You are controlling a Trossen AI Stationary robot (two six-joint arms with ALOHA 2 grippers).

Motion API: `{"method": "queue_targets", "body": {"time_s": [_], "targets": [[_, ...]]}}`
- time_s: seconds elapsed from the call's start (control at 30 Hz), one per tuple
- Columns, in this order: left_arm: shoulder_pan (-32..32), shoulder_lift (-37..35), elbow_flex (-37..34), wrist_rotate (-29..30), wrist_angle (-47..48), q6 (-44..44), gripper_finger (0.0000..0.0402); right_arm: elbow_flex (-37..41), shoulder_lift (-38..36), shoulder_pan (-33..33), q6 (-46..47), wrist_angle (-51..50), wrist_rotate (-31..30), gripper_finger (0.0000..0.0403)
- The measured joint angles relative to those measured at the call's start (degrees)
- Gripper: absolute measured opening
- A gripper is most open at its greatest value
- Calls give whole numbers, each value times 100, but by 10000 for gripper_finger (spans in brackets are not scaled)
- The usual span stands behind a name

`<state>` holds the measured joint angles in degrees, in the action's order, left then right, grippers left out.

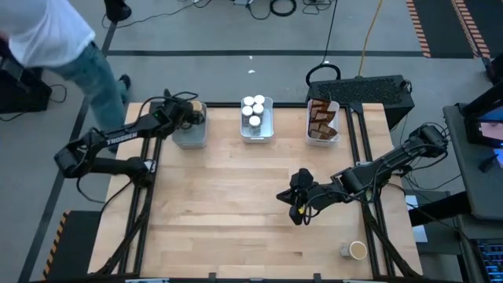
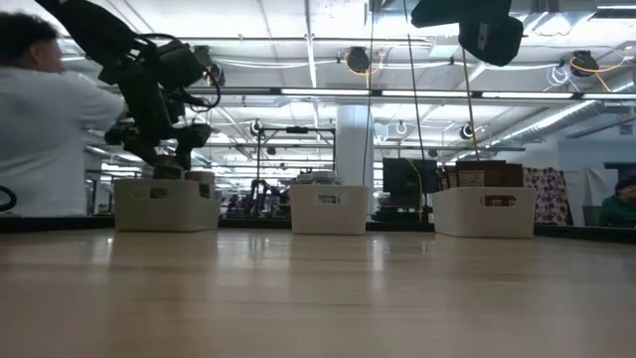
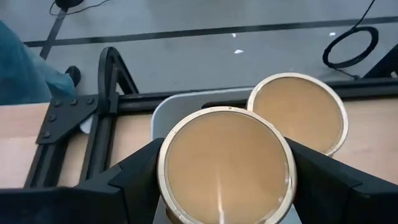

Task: Sort spices by type
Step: Put the gold seasoning bottle into the gray bin

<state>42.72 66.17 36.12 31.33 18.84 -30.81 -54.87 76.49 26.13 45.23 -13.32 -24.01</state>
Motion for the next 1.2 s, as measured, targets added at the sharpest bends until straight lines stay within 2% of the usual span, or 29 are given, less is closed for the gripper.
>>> {"method": "queue_targets", "body": {"time_s": [0.27, 0.5, 0.83, 1.07, 1.2], "targets": [[2, 72, 7, 0, -104, -28, 283, 0, 0, -19, 56, 0, 2, 0], [2, 75, 7, 6, -67, -27, 327, 0, 0, -19, 23, 0, 4, 0], [2, 69, 14, 13, -18, 13, 334, 0, 0, -19, 42, 0, 7, 0], [-13, -271, 273, -13, 52, 409, 335, 0, 0, -19, -4, 138, 9, 0], [-160, -599, 372, -351, 47, 462, 336, -2, 2, -19, -57, 202, 46, 0]]}}
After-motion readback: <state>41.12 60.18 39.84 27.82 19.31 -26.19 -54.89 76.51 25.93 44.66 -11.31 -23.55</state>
